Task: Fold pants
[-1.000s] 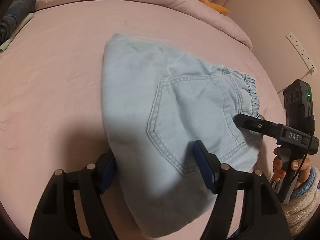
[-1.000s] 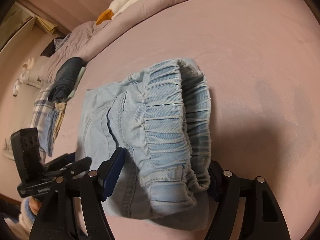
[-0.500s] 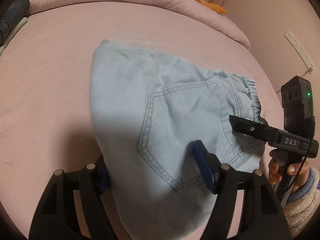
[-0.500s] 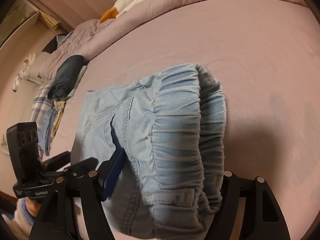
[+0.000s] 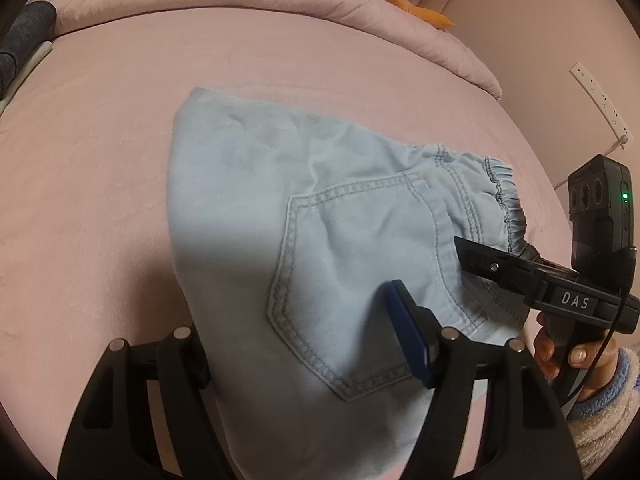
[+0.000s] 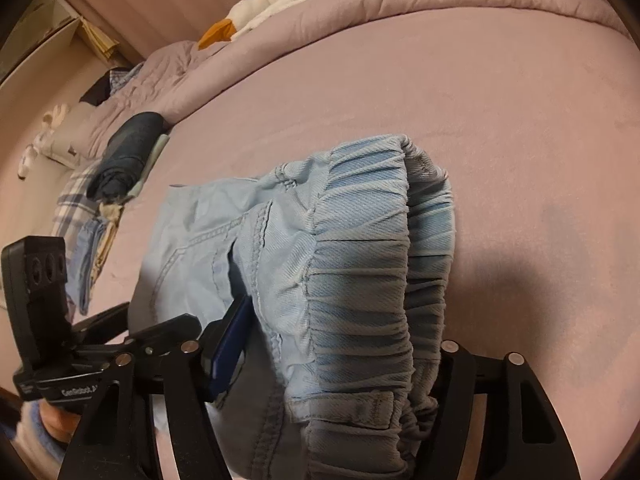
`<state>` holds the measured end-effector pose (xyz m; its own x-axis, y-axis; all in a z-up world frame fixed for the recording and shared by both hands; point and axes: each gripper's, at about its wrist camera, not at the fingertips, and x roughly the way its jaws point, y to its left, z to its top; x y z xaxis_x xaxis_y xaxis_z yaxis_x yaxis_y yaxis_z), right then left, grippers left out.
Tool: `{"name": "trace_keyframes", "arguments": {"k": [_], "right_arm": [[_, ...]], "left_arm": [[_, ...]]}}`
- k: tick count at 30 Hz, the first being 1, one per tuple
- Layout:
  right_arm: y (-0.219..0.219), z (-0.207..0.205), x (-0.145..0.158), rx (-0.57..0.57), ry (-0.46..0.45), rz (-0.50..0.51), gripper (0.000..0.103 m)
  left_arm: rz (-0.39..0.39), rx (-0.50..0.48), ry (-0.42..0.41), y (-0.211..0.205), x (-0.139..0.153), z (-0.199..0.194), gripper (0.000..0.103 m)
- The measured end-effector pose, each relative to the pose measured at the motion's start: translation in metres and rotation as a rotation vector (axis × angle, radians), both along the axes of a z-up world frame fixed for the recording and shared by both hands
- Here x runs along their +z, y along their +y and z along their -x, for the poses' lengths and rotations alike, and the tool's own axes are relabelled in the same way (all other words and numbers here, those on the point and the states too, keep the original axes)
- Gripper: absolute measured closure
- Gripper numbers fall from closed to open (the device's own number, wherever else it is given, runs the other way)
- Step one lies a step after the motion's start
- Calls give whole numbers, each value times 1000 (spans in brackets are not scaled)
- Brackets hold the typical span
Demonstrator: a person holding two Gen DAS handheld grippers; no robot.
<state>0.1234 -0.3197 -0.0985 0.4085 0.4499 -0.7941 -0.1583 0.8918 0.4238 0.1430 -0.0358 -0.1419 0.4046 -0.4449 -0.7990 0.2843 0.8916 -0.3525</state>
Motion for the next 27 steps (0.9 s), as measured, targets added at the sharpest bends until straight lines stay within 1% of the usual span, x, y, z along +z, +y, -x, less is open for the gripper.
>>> {"name": "trace_keyframes", "arguments": {"k": [4, 5, 7, 11, 14, 17, 27], "right_arm": [[2, 4, 4, -11, -19, 20, 43], [3, 5, 5, -14, -23, 19, 47], [4, 7, 9, -18, -39, 26, 50], [9, 13, 17, -22, -77, 43, 58], [13, 18, 22, -22, -93, 43, 61], [18, 24, 27, -17, -113, 57, 62], [32, 41, 49, 20, -188, 86, 63]], "left_arm": [[-23, 2, -11, -5, 4, 3, 37], [-28, 2, -16, -6, 5, 3, 40], [-41, 5, -31, -7, 8, 5, 45], [-42, 11, -48, -7, 12, 7, 54], [-42, 20, -55, -8, 16, 9, 55], [-42, 32, -65, -7, 20, 13, 60], [-22, 67, -101, 7, 36, 33, 60]]}}
